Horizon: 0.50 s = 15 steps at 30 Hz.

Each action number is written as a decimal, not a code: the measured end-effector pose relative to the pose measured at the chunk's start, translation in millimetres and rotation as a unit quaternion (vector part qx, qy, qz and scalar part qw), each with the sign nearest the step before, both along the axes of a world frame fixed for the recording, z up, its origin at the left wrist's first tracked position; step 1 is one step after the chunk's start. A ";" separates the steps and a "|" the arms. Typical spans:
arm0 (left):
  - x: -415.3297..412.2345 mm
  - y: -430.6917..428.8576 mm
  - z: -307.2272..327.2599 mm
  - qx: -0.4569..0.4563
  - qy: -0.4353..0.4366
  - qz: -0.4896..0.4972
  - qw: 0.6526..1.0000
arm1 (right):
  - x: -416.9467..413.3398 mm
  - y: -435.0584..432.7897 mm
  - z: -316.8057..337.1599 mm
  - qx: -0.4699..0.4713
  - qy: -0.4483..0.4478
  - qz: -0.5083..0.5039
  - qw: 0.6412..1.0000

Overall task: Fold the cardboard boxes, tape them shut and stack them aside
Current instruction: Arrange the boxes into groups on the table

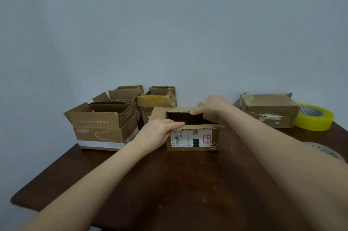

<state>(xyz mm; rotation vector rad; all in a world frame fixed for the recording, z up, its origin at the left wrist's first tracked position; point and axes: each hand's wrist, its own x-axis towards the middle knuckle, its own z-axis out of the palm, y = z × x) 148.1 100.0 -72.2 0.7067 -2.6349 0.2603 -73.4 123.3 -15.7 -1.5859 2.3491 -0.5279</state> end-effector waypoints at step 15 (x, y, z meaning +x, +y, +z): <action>-20.3 -25.3 46.9 0.377 0.017 0.163 0.911 | -49.0 18.0 -26.0 -0.102 -0.400 -0.134 0.901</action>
